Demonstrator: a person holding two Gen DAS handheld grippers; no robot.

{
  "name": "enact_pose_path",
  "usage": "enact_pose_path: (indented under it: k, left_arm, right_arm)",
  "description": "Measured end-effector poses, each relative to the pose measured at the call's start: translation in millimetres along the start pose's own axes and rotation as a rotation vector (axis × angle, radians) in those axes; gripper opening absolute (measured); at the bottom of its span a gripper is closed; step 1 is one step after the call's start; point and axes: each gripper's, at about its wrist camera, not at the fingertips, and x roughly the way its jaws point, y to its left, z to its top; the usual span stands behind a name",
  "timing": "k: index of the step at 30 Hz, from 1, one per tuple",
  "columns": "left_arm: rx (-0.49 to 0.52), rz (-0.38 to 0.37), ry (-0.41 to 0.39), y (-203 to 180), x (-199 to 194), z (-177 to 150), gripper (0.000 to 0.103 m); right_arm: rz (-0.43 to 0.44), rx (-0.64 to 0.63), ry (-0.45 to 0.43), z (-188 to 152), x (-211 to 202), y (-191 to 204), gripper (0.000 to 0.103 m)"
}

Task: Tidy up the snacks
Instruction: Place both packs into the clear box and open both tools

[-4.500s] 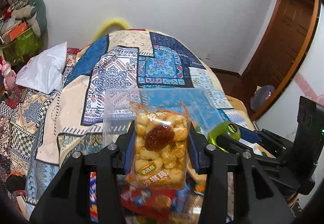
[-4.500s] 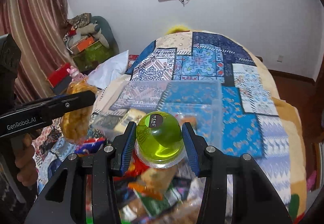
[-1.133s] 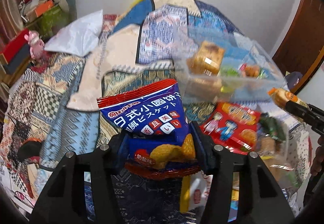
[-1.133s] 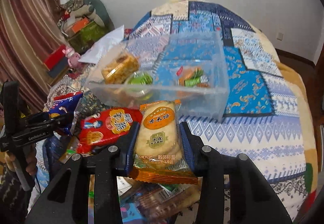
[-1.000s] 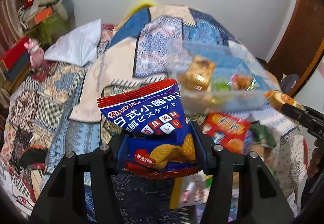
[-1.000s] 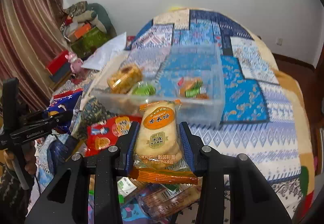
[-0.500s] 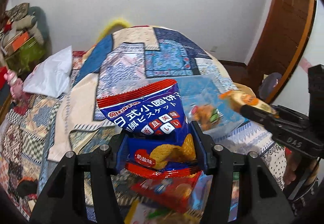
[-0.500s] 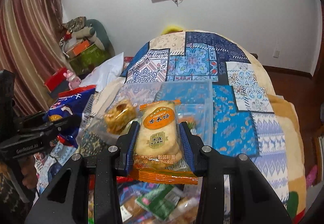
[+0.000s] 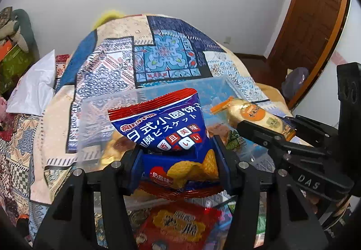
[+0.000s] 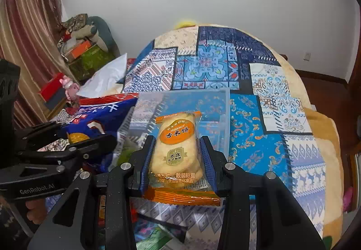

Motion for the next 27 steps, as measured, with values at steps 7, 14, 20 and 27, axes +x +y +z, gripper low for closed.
enact_pose_path:
  k: [7, 14, 20, 27]
  left_arm:
    - [-0.006, -0.020, 0.055, 1.3, 24.9, 1.3, 0.056]
    - [-0.014, 0.011, 0.048, 4.1, 24.0, 2.4, 0.057]
    - [-0.001, 0.018, 0.031, -0.6, 10.3, 3.5, 0.059]
    - [-0.005, 0.017, 0.001, -0.2, -25.4, 2.5, 0.059]
  right_arm:
    - [-0.005, 0.009, 0.027, -3.8, 16.8, -6.9, 0.037]
    - [0.008, 0.012, 0.042, -1.3, 16.3, -5.9, 0.039]
    - [-0.007, -0.008, 0.034, 1.1, 4.3, -2.9, 0.042]
    - [-0.029, -0.037, 0.001, -0.3, -24.1, 3.8, 0.046]
